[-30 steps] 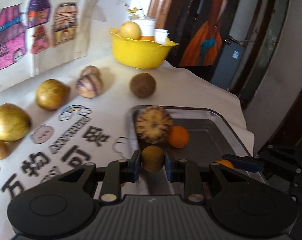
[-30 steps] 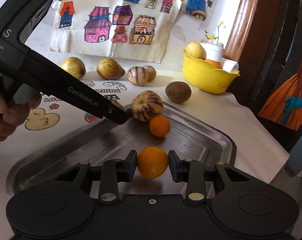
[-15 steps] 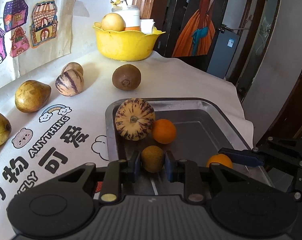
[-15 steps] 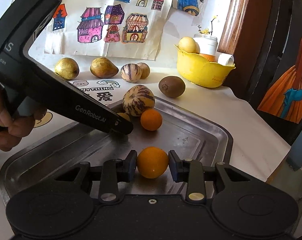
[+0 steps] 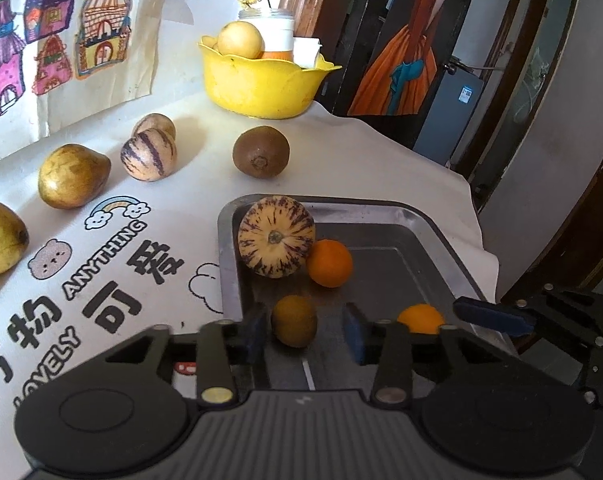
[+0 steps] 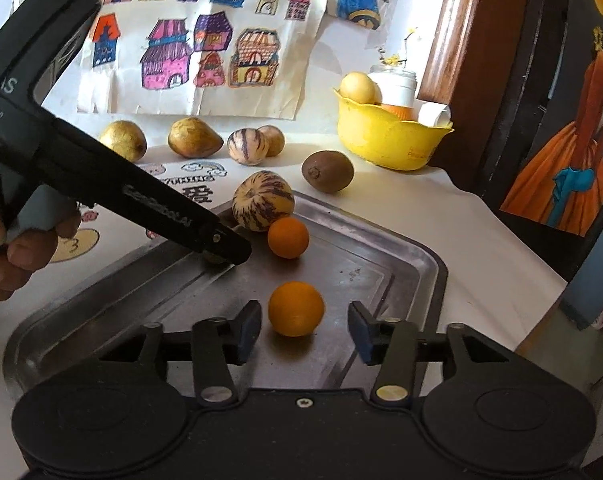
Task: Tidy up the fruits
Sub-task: 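Release the brown fruit into the tray with the left gripper while the right releases its orange, then lift both open grippers away from the tray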
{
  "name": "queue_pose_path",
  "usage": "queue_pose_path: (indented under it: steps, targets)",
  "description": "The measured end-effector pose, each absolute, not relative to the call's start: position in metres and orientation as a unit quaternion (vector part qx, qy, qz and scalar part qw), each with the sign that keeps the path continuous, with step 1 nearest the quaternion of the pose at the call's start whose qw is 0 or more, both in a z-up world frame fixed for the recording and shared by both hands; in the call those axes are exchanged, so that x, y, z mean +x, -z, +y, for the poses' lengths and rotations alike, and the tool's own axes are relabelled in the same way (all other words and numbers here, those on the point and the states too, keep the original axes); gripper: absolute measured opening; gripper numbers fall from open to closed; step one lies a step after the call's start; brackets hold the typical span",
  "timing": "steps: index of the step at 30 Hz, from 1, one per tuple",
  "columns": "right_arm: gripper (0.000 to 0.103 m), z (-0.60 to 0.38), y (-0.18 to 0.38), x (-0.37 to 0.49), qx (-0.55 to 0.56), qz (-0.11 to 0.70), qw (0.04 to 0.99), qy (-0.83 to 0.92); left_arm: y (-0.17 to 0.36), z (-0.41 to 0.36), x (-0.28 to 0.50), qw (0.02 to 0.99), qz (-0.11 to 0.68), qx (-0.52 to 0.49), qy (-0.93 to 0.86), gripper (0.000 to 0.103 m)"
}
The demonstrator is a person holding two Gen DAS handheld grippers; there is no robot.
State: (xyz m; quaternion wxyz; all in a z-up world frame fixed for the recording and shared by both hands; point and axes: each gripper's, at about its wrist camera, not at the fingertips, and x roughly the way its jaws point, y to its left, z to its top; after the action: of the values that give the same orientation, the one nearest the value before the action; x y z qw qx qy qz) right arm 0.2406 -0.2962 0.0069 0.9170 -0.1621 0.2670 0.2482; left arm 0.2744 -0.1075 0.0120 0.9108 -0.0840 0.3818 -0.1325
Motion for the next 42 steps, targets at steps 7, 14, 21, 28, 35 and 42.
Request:
queue_pose_path:
  steps: [7, 14, 21, 28, 35, 42]
  targets:
    - [0.076, -0.302, -0.02, 0.222, -0.147, 0.255, 0.925, -0.241, -0.033, -0.101, 0.254, 0.923, 0.354, -0.082, 0.13, 0.083]
    - [0.094, -0.302, -0.032, 0.194, -0.126, 0.252, 0.927, -0.248, -0.05, -0.085, 0.228, 0.933, 0.331, -0.086, 0.117, 0.102]
    - [0.102, -0.297, -0.041, 0.161, -0.114, 0.252, 0.926, -0.259, -0.054, -0.068, 0.195, 0.937, 0.324, -0.078, 0.108, 0.102]
    - [0.102, -0.289, -0.041, 0.133, -0.107, 0.271, 0.918, -0.27, -0.043, -0.047, 0.165, 0.934, 0.338, -0.073, 0.093, 0.103]
    - [0.102, -0.275, -0.038, 0.116, -0.111, 0.297, 0.907, -0.278, -0.024, -0.02, 0.143, 0.925, 0.364, -0.084, 0.065, 0.103]
    - [0.102, -0.251, -0.038, 0.106, -0.132, 0.31, 0.895, -0.292, -0.019, 0.004, 0.126, 0.925, 0.367, -0.088, 0.047, 0.103]
